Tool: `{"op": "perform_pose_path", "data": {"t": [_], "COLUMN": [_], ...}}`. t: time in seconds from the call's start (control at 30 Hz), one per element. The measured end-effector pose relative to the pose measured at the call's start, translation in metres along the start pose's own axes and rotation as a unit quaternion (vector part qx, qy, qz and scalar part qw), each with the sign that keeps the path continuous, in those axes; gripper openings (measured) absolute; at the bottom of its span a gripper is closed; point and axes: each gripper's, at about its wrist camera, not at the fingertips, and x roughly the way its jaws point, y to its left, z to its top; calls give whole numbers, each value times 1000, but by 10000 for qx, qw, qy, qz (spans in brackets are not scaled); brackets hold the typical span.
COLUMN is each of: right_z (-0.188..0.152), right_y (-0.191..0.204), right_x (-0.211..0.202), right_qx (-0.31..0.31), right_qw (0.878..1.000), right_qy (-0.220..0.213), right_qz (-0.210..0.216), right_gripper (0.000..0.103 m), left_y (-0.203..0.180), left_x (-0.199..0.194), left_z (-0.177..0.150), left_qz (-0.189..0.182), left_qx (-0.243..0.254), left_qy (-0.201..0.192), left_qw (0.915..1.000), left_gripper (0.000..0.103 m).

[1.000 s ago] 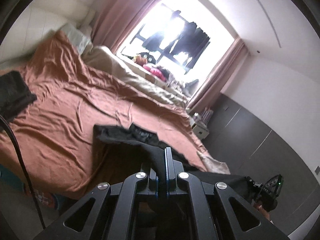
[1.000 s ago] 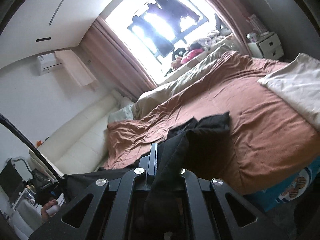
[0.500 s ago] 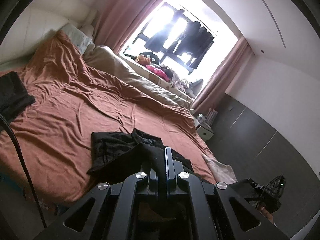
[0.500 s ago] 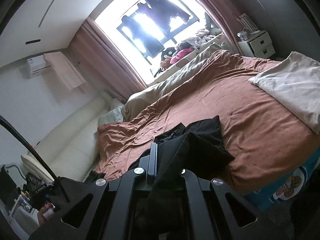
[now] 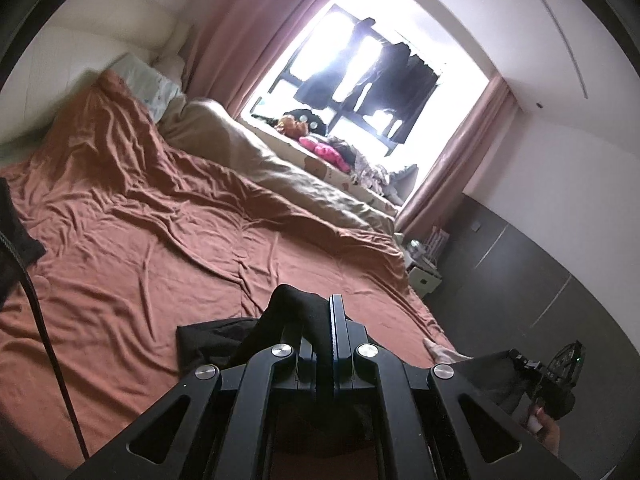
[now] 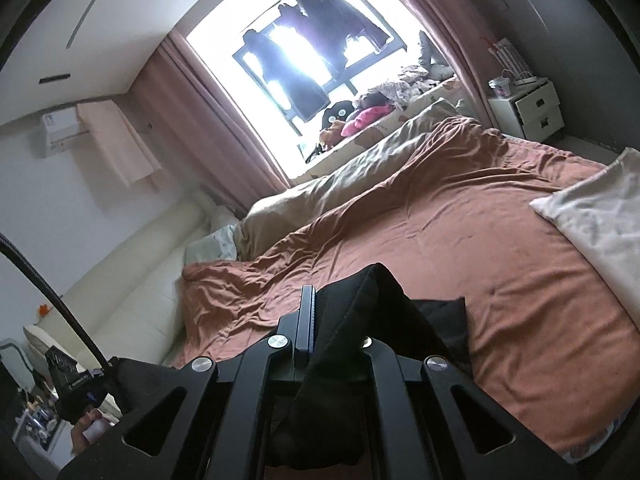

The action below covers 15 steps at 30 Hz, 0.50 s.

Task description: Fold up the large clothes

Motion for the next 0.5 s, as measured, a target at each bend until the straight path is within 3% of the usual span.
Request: {"op": "perform_pose_path", "data": {"t": [0.5], "right_z": [35], "right_y": [-13], "right_x": [120], "right_qx": [255], "right_qw": [9960], "right_qy": [558], "right_qz": [-650], "right_gripper": [1], "left_y": [49], "left_x": [136], "left_z": [22], "left_qz": [255], "left_qx": [-72], "left_qy": [613], "left_qw": [9978], "left_gripper": [4]}}
